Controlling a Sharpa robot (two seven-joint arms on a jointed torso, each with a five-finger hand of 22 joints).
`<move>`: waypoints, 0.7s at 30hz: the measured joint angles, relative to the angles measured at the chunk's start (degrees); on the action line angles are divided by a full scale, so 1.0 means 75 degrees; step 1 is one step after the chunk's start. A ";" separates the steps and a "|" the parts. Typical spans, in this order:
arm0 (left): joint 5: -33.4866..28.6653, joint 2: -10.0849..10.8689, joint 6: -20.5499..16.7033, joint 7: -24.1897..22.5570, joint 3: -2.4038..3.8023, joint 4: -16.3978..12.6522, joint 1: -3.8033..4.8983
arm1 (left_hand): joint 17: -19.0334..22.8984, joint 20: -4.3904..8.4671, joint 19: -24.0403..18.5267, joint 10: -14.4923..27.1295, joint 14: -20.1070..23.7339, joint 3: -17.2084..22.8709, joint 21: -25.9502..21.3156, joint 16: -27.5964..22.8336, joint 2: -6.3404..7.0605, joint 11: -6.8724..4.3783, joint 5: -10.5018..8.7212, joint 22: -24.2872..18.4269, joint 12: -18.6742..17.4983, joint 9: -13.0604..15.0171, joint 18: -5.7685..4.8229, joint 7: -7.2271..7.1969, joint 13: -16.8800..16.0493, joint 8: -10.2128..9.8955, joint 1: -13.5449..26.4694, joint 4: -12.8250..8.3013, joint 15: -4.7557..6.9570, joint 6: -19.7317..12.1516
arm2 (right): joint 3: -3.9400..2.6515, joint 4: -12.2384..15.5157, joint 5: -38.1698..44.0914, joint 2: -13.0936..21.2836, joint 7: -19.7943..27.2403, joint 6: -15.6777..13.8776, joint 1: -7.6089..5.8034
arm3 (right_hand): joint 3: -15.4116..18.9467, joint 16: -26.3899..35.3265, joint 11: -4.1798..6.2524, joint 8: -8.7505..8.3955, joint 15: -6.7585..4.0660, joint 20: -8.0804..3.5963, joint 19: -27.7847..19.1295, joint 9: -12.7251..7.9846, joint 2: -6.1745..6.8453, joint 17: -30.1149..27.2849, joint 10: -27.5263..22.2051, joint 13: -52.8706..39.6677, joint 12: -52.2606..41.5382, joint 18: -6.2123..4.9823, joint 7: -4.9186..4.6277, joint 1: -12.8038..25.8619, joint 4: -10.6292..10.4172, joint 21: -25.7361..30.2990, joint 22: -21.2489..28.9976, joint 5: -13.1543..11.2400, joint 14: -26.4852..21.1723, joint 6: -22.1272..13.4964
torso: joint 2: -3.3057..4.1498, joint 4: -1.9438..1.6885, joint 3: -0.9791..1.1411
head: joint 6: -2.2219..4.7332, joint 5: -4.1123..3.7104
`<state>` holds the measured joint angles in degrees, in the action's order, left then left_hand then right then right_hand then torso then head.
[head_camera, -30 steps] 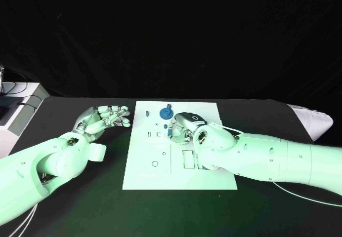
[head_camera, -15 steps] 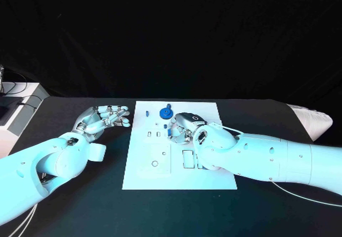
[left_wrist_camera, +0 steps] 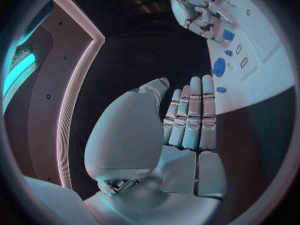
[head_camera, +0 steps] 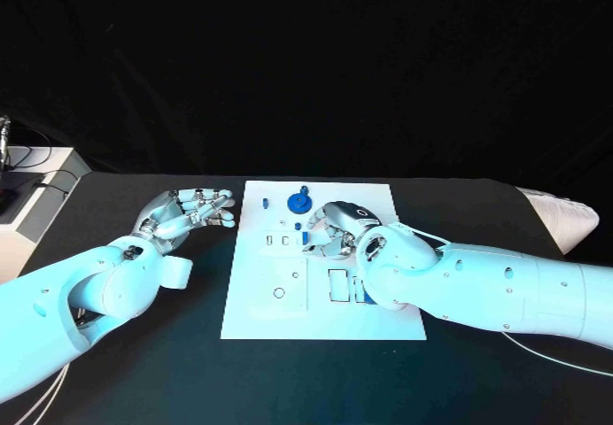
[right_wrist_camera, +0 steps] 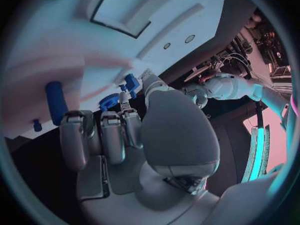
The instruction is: Assemble the parts on the task board
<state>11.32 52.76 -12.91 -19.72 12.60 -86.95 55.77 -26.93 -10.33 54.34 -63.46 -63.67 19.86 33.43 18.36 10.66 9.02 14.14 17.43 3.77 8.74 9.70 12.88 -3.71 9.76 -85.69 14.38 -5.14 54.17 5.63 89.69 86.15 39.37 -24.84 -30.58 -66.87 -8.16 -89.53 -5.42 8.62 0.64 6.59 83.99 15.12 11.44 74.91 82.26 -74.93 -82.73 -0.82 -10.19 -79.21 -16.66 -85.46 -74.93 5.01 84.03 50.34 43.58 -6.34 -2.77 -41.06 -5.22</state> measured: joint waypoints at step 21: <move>0.2759 -0.0940 0.0284 0.2681 0.0299 0.0571 0.0541 | -0.6377 0.0613 0.2259 0.0323 -0.2704 -0.1467 0.5548 0.8045 -0.0143 -0.0716 0.0161 0.5385 0.6488 0.1599 -0.0414 -0.0634 -0.4145 0.3690 0.2314 0.0321 0.0711 -0.1659 | -0.0299 -0.0137 -0.3267 0.1148 0.0989 -0.0310 -0.1005 | -0.0070 0.0029 0.0138 0.0771 -0.0059 -0.0092 0.0000 0.0294 -0.0345 0.0000 0.0139 0.0002 -0.0156 0.0001 0.0201 -0.0392 0.0055 0.0100 0.0001 0.1223 0.0002 0.0420 | -0.0193 0.0083 0.0175 | 0.0010 0.0203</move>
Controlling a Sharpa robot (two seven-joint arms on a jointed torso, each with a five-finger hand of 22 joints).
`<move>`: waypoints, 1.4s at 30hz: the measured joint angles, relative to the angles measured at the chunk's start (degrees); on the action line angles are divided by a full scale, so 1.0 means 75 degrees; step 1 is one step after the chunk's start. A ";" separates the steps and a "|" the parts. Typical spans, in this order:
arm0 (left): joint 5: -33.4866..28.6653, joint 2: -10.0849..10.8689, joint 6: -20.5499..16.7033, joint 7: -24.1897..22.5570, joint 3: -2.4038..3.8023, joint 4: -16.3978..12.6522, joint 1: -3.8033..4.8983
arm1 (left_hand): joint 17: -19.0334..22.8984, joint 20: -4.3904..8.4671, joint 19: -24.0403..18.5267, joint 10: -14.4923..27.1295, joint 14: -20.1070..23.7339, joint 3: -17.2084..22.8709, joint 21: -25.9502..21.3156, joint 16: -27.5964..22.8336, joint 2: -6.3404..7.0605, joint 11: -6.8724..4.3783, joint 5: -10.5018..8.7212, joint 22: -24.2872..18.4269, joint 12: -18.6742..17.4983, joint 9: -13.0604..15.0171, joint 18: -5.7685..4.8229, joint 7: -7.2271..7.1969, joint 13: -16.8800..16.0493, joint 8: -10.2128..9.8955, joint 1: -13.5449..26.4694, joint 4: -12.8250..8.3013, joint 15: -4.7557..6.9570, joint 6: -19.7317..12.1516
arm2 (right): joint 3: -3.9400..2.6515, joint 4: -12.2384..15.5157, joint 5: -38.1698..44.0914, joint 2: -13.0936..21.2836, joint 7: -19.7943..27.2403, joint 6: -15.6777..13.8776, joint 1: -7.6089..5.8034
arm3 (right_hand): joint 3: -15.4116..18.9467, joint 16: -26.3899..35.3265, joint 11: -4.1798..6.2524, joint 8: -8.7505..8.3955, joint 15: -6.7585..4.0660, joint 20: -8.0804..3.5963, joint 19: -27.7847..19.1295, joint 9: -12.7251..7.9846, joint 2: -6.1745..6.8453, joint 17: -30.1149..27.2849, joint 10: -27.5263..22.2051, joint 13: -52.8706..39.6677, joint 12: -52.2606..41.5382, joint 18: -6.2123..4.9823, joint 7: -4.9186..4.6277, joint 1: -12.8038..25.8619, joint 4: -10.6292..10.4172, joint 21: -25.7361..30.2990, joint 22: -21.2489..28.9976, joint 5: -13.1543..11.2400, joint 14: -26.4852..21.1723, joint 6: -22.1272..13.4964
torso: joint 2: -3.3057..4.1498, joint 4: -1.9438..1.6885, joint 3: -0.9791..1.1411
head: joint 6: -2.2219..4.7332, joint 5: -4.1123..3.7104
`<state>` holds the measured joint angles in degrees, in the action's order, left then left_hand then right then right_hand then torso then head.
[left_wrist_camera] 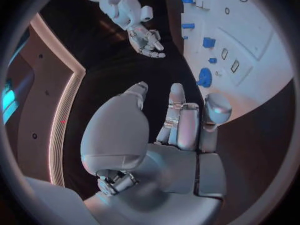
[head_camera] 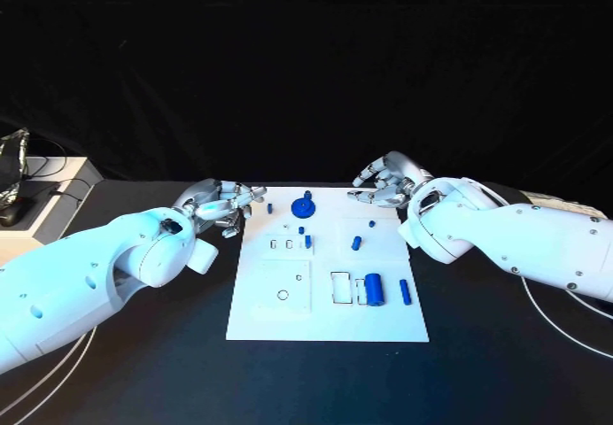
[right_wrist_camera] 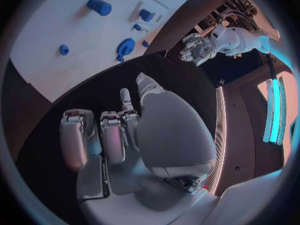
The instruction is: Assemble the parts on the task board
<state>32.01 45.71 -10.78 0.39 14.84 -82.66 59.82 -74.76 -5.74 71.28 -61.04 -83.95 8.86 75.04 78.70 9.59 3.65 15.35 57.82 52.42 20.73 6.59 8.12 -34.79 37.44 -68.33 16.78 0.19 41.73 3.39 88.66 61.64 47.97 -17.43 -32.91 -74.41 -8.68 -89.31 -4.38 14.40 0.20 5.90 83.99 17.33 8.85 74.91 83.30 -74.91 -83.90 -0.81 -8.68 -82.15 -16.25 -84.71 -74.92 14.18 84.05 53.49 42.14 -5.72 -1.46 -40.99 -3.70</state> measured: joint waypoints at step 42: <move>0.3789 -0.2711 0.2784 0.3770 -0.0828 0.2437 0.1300 | -0.0024 0.0218 0.1280 -0.1884 0.0001 -0.0128 0.1270 0.1312 -0.0453 -0.0295 -0.0071 0.2285 0.2743 0.0101 -0.0358 -0.0290 -0.3745 0.0196 0.0367 0.0008 0.0192 0.0705 | 0.0006 -0.0570 -0.0691 -0.0118 0.0125 0.0342 -0.0149 | -0.0152 0.0000 -0.0001 0.0029 0.0001 -0.0021 0.0000 0.0025 0.0037 0.0000 -0.0001 -0.0003 0.0001 0.0000 -0.0073 -0.0095 0.0007 0.0000 0.0002 0.0373 0.0000 -0.0368 | -0.0123 0.0190 0.0300 | -0.0062 0.0165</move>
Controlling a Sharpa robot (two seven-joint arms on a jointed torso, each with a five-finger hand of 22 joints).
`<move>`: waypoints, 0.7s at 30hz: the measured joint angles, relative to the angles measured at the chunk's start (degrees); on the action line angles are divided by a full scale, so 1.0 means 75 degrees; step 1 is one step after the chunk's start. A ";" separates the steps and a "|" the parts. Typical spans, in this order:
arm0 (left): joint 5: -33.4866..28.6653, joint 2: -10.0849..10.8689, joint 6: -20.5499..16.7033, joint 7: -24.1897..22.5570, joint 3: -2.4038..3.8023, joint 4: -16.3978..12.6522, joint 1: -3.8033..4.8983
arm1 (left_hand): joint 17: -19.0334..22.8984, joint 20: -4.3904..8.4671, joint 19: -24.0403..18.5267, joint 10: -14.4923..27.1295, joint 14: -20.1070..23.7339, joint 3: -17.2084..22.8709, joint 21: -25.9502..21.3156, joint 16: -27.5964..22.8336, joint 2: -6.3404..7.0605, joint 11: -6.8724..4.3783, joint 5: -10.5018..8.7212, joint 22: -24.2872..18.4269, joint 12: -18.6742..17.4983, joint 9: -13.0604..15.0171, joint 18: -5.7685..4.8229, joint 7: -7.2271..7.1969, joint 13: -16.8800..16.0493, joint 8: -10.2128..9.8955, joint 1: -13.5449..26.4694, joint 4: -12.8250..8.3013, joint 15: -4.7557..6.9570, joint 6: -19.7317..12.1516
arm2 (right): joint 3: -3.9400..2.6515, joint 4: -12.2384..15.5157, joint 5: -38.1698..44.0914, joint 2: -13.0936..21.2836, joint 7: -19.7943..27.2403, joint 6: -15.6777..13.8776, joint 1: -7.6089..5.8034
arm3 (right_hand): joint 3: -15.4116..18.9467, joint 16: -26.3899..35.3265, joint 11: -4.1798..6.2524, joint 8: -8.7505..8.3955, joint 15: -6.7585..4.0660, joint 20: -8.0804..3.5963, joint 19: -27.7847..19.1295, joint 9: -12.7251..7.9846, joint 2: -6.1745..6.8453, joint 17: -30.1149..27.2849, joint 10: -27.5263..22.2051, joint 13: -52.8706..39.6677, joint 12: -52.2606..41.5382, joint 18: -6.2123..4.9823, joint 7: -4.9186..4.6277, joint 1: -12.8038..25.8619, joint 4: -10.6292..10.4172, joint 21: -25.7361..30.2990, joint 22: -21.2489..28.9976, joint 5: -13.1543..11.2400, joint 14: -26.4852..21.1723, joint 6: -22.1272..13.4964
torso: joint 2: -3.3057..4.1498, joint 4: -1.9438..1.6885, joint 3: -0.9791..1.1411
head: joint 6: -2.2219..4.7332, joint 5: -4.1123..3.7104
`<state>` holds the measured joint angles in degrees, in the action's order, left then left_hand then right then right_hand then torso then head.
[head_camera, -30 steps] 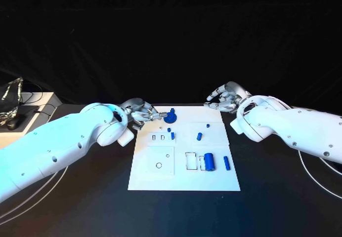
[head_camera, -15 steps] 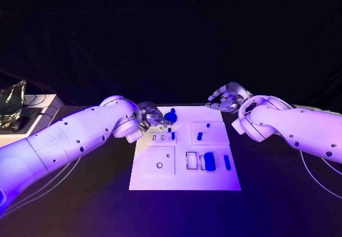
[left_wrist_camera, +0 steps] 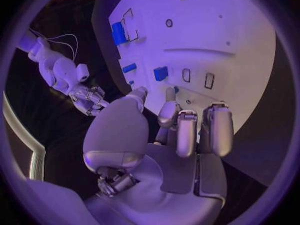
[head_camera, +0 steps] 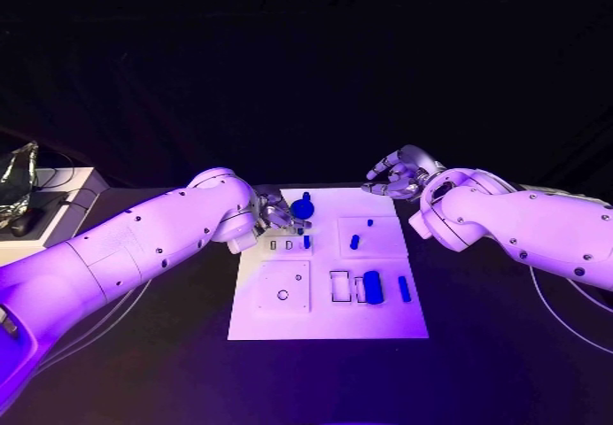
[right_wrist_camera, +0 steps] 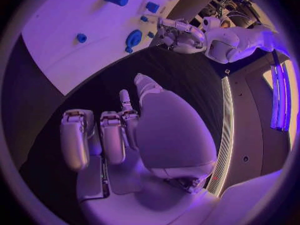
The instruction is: Assemble the parts on the task board
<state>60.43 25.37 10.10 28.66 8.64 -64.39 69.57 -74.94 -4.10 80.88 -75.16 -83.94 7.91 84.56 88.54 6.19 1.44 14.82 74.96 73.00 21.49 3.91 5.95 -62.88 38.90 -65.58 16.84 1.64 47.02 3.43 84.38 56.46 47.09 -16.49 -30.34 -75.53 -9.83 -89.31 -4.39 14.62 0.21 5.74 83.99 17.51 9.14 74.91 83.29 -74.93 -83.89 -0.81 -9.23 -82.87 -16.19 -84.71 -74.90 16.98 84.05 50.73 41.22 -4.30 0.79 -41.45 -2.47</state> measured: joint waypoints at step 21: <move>0.0201 -0.0352 0.0427 0.0082 -0.0065 0.0388 0.0003 | 0.0001 0.0000 -0.0001 0.0030 0.0000 0.0001 0.0000 -0.0001 -0.0040 0.0029 0.0000 -0.0002 -0.0037 0.0018 0.0000 0.0000 0.0163 0.0000 0.0040 0.0000 -0.0001 0.0000 | 0.0001 -0.0041 0.0097 -0.0050 -0.0038 0.0006 0.0000 | -0.0021 0.0000 0.0000 0.0000 0.0000 0.0001 0.0000 -0.0002 0.0031 0.0000 0.0000 0.0002 0.0000 0.0000 0.0000 0.0031 -0.0021 0.0000 -0.0006 0.0000 0.0000 0.0001 | 0.0028 0.0001 -0.0021 | -0.0060 -0.0075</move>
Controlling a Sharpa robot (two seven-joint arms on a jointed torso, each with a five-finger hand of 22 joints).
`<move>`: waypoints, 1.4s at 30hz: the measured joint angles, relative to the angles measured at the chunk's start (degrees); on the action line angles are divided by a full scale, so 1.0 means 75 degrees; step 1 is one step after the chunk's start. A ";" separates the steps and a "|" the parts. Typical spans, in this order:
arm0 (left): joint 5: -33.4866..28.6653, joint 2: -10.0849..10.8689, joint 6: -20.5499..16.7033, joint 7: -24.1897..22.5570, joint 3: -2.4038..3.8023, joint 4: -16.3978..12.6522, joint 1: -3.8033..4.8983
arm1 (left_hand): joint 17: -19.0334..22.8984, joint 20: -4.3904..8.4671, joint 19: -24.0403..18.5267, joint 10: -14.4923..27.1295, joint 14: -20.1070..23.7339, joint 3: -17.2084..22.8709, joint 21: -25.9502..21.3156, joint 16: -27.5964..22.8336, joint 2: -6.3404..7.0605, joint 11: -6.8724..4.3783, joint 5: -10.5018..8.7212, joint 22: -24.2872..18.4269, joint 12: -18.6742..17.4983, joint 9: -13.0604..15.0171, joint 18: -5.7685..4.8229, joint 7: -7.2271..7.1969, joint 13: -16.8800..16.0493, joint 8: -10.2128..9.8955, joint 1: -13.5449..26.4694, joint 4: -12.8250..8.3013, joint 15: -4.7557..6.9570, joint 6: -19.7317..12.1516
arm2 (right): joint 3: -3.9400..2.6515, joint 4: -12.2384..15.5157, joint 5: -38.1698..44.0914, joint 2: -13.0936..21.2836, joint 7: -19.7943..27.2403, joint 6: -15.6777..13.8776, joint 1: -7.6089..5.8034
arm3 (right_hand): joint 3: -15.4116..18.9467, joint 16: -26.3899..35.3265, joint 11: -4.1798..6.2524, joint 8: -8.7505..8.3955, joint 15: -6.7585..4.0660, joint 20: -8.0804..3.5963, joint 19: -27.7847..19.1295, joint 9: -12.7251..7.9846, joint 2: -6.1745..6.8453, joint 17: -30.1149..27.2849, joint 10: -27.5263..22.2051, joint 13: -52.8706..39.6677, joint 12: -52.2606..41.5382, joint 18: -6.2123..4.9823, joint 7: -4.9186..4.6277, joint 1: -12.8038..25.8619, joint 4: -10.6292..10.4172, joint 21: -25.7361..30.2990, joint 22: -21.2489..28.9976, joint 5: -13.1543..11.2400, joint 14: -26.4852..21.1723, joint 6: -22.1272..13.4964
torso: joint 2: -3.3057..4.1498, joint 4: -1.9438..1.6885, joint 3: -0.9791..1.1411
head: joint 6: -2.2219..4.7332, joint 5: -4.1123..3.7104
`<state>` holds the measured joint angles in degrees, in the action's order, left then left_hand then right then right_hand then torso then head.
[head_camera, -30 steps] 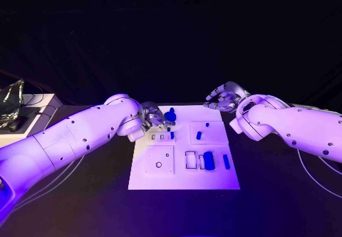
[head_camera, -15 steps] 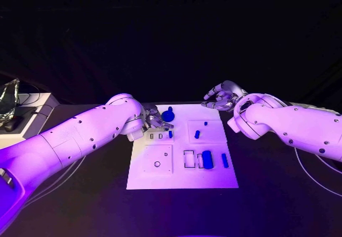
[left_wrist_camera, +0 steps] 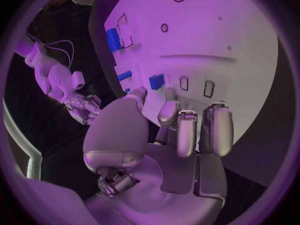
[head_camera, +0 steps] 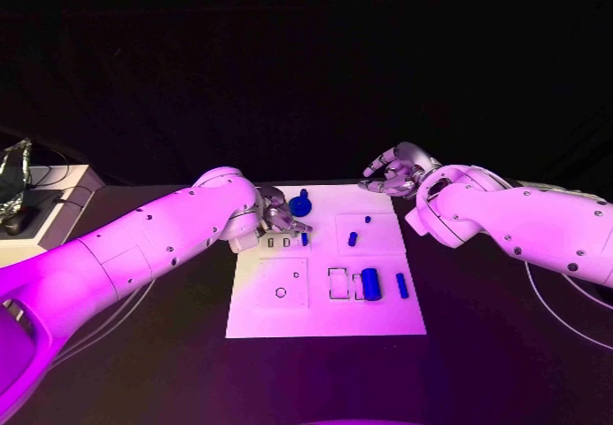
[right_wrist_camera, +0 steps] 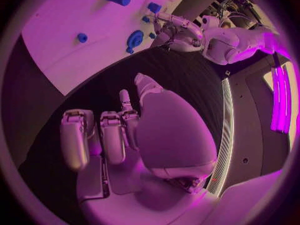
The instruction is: Assemble the parts on the task board
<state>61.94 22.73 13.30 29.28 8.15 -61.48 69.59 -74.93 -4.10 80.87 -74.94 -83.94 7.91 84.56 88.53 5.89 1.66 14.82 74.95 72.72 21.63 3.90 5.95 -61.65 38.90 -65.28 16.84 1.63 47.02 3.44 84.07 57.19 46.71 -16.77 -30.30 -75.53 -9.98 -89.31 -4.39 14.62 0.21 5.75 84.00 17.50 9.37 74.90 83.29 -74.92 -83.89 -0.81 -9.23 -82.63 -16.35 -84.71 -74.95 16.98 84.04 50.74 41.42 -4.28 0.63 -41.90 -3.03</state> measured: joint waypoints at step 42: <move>-0.0394 -0.0126 0.0310 0.0006 -0.0143 0.0087 -0.0005 | 0.0002 0.0000 -0.0001 0.0082 0.0000 0.0397 -0.0001 -0.0001 -0.0384 -0.0030 0.0003 -0.0003 -0.0191 0.0171 0.0001 0.0000 0.0137 -0.0063 -0.0454 -0.0028 -0.0001 0.0000 | 0.0004 -0.0104 0.0078 -0.0096 -0.0015 0.0024 0.0002 | -0.0021 0.0000 0.0000 0.0000 0.0000 0.0000 0.0000 0.0013 0.0000 0.0005 0.0000 -0.0003 0.0000 0.0000 0.0001 0.0000 0.0021 0.0000 0.0003 0.0030 0.0000 0.0001 | 0.0010 -0.0001 -0.0015 | -0.0072 -0.0071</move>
<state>58.98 21.79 15.63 29.32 7.08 -60.83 69.56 -74.92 -4.10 80.87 -74.32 -83.93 10.88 84.55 88.52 3.01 1.43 14.85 74.92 71.29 22.91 3.91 5.95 -60.62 38.43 -68.69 16.63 1.63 47.01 3.47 83.30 57.78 45.99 -16.88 -30.12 -75.52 -10.14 -89.31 -4.39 14.62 0.21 5.75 84.00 17.60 9.37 74.94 83.29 -74.94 -83.89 -0.81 -9.23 -82.64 -16.20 -84.72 -74.92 17.20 84.04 50.75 41.50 -4.30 0.52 -42.44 -3.56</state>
